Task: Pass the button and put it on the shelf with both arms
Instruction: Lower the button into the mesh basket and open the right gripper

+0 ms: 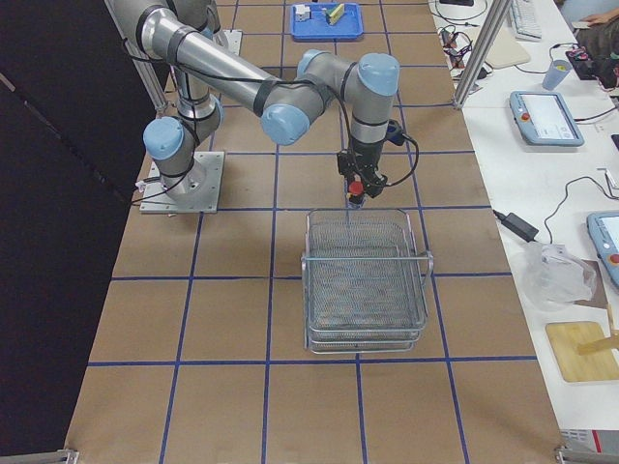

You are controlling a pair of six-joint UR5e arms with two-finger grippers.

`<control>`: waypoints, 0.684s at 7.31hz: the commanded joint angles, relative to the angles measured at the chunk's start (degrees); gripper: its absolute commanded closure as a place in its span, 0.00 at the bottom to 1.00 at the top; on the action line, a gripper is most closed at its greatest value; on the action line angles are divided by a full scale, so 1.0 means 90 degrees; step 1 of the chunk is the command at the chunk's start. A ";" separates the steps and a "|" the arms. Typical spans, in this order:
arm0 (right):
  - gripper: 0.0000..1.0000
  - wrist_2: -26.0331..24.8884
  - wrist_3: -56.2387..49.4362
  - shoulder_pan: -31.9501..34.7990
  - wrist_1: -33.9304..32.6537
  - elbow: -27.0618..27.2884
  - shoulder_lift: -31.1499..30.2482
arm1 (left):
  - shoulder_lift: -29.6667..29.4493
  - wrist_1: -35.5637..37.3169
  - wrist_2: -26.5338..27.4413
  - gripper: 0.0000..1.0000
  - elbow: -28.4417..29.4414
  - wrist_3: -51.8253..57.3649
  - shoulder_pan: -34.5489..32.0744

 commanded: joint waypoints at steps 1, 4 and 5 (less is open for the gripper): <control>1.00 -0.0007 0.0006 -0.0073 -0.0098 0.0001 0.0233 | -0.0063 -0.0060 -0.0335 0.00 0.0187 -0.0597 0.0285; 0.82 -0.0007 -0.0004 -0.0141 -0.0108 0.0030 0.0351 | -0.0160 -0.0429 -0.0386 0.00 0.0528 -0.0876 0.0062; 0.77 0.0002 -0.0033 -0.0238 -0.0098 0.0030 0.0390 | -0.0219 -0.0509 -0.0357 0.00 0.0655 -0.0895 -0.0075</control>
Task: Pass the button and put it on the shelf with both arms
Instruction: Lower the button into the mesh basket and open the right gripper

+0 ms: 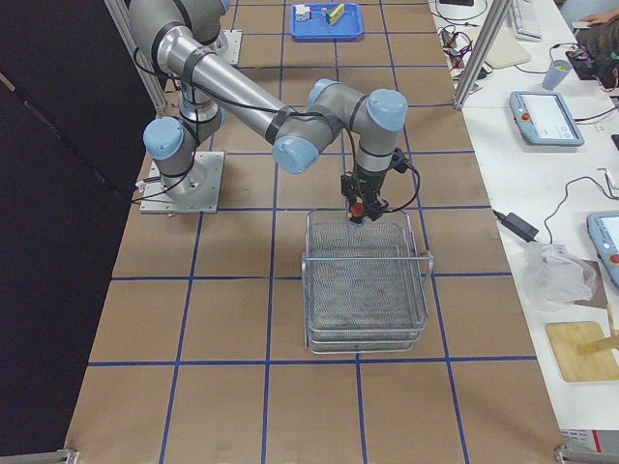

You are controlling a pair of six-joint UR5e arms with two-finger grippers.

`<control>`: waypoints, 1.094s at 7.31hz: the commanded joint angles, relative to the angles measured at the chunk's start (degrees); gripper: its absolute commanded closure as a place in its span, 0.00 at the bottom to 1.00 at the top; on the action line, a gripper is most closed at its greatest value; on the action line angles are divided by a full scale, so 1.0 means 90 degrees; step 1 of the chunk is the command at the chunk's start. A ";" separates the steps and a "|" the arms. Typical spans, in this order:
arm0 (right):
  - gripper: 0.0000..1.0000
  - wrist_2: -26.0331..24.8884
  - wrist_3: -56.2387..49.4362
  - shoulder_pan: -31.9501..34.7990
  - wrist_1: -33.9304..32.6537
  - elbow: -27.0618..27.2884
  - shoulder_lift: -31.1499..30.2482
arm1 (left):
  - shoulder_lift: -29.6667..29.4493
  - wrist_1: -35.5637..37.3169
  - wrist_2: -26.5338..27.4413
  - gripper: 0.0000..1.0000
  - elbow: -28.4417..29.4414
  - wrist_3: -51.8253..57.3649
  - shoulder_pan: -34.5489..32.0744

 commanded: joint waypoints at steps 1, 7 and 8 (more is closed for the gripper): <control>0.63 0.0008 -0.0033 -0.0127 0.0004 0.0005 0.0056 | -0.0101 -0.0148 0.0031 0.00 0.0180 -0.0220 -0.0203; 0.00 -0.0012 -0.0043 -0.0128 0.0159 0.0034 -0.0051 | -0.0111 -0.0118 -0.0037 0.00 0.0180 -0.0251 -0.0203; 0.00 0.0008 0.0005 -0.0128 0.0421 0.0043 -0.0236 | -0.0101 -0.0099 -0.0067 0.00 0.0190 -0.0260 -0.0203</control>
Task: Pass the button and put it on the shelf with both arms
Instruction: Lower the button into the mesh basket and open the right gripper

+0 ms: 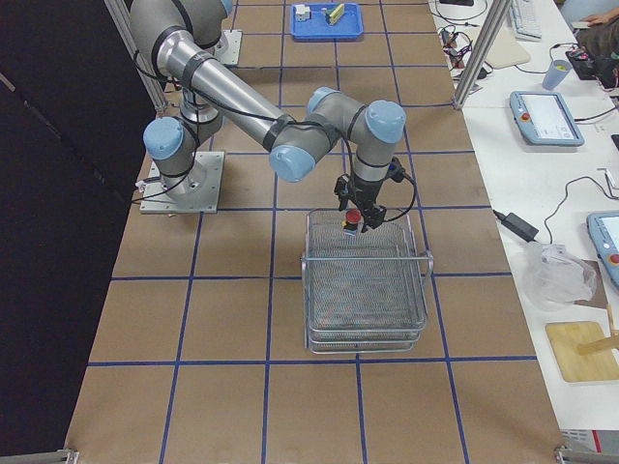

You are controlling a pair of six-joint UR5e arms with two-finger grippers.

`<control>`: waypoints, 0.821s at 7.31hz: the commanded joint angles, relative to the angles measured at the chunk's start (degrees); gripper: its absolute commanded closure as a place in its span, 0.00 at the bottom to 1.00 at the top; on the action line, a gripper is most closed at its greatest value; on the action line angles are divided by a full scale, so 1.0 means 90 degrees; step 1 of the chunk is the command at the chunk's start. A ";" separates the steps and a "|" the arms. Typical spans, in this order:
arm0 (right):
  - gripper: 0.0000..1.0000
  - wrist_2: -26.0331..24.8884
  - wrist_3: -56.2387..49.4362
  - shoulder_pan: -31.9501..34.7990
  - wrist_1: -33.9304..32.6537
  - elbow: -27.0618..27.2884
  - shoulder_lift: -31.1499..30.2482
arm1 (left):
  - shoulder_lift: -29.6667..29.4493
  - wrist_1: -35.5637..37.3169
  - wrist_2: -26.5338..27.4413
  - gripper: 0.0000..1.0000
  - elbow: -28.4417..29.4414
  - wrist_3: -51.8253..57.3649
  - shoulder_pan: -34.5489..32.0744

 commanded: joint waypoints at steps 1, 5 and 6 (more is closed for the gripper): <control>0.00 0.0033 0.0428 0.0058 0.0686 0.0013 -0.0543 | 0.0018 0.0016 -0.0029 0.00 0.0007 -0.0011 0.0009; 0.00 0.0247 0.3819 0.1440 0.2298 0.0042 -0.1599 | 0.0018 -0.0003 -0.0019 0.00 0.0036 -0.0196 0.0019; 0.00 0.0577 0.4884 0.1783 0.2612 0.0071 -0.1689 | 0.0028 -0.0013 0.0000 0.00 0.0036 -0.0196 0.0019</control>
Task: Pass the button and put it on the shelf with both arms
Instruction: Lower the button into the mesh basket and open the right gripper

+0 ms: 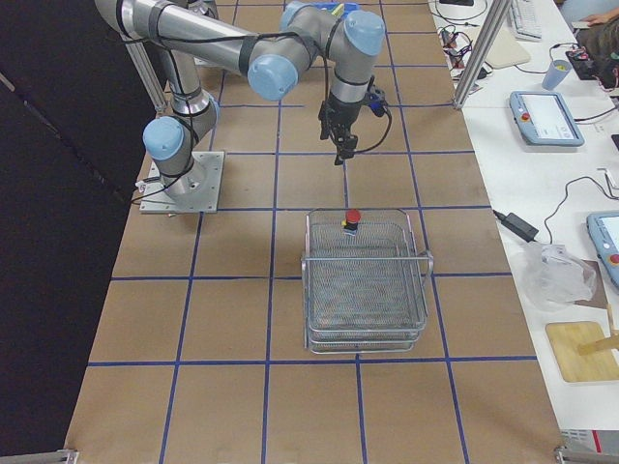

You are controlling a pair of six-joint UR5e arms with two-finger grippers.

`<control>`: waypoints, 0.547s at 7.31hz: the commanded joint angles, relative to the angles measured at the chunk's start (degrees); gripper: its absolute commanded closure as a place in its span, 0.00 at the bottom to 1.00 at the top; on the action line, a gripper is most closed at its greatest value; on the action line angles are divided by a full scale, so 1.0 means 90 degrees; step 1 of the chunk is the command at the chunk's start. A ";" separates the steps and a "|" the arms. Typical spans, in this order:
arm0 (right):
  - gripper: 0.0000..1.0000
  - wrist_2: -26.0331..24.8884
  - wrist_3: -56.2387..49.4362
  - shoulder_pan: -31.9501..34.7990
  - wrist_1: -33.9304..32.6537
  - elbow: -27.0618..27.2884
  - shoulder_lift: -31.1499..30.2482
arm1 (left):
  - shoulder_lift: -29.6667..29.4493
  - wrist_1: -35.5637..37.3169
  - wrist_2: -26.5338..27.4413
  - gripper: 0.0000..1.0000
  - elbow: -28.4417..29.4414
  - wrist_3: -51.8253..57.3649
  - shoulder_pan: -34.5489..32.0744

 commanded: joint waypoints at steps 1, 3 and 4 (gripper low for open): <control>0.00 0.0637 0.1679 0.0883 0.0448 0.0037 -0.0288 | 0.0004 0.0002 0.0000 0.00 0.0003 -0.0014 0.0002; 0.00 0.0709 0.3982 0.1985 0.0399 0.0037 -0.0318 | 0.0014 0.0002 0.0010 0.00 0.0003 -0.0014 0.0012; 0.00 0.0729 0.4674 0.2484 0.0371 0.0037 -0.0308 | 0.0014 0.0002 0.0000 0.00 0.0003 -0.0014 0.0012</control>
